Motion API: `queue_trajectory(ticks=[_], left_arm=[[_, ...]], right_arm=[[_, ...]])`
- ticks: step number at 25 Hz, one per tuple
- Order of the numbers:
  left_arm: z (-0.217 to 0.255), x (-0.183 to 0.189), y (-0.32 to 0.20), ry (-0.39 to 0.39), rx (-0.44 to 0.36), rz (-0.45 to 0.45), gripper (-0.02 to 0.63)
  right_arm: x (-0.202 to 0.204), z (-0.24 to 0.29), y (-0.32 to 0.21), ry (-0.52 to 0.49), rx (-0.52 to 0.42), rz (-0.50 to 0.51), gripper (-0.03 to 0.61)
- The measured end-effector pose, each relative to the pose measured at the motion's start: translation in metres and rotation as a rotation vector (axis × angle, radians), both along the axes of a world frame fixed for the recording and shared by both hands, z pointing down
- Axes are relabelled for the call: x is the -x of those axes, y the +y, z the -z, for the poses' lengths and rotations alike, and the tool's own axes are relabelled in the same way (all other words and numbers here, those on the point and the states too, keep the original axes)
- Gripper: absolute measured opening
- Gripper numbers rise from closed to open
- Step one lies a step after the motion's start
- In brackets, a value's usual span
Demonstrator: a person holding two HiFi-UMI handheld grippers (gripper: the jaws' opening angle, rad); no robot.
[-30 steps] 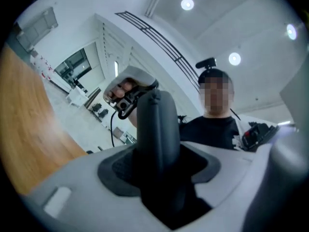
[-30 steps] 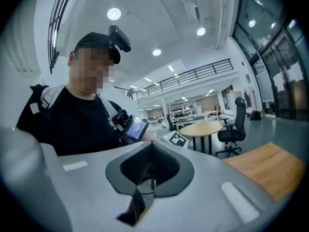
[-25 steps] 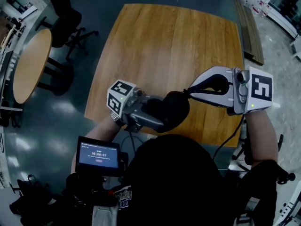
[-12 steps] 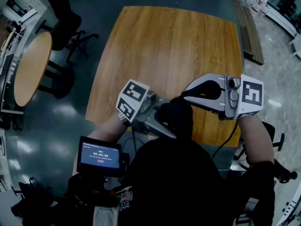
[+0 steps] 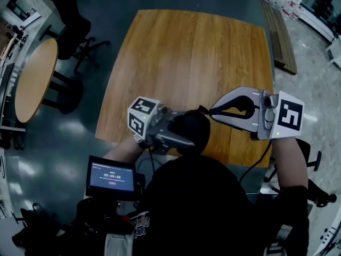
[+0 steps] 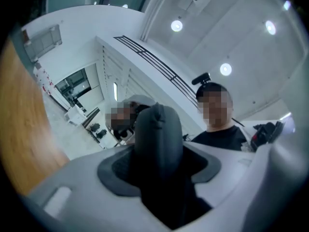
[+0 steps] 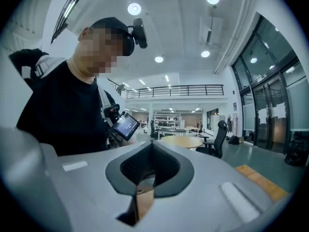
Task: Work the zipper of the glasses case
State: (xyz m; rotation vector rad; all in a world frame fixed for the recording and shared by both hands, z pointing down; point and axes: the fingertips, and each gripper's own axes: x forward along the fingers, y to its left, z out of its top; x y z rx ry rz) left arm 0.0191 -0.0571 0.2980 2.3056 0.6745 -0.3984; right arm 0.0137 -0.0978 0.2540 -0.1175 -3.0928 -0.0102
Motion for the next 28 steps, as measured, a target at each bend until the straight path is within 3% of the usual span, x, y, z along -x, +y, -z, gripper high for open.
queue_trajectory(ticks=[4,7,10,13,15,18,24,28], left_arm=[[-0.001,0.01,-0.015,0.01,0.005,0.092,0.252],[0.004,0.023,-0.032,0.076,0.066,0.163,0.255],[0.01,0.028,-0.046,0.151,0.133,0.227,0.255],[0.012,0.029,-0.047,0.178,0.19,0.212,0.256],[0.009,0.028,-0.041,0.14,0.175,0.199,0.255],[0.003,0.025,-0.036,0.079,0.142,0.188,0.255],[0.002,0.023,-0.035,0.059,0.129,0.185,0.255],[-0.003,0.023,-0.035,0.044,0.127,0.19,0.255]], right_arm=[[-0.001,-0.007,0.002,0.069,-0.117,-0.058,0.005],[0.005,-0.016,-0.004,0.141,-0.24,-0.138,0.006],[0.006,-0.02,-0.011,0.136,-0.293,-0.214,0.006],[0.006,-0.017,-0.015,0.08,-0.289,-0.291,0.005],[0.004,-0.02,-0.015,0.052,-0.264,-0.314,0.008],[0.001,-0.025,-0.013,0.025,-0.233,-0.314,0.011],[0.005,-0.027,-0.006,0.011,-0.214,-0.273,0.02],[0.005,-0.028,-0.013,0.003,-0.211,-0.306,0.012]])
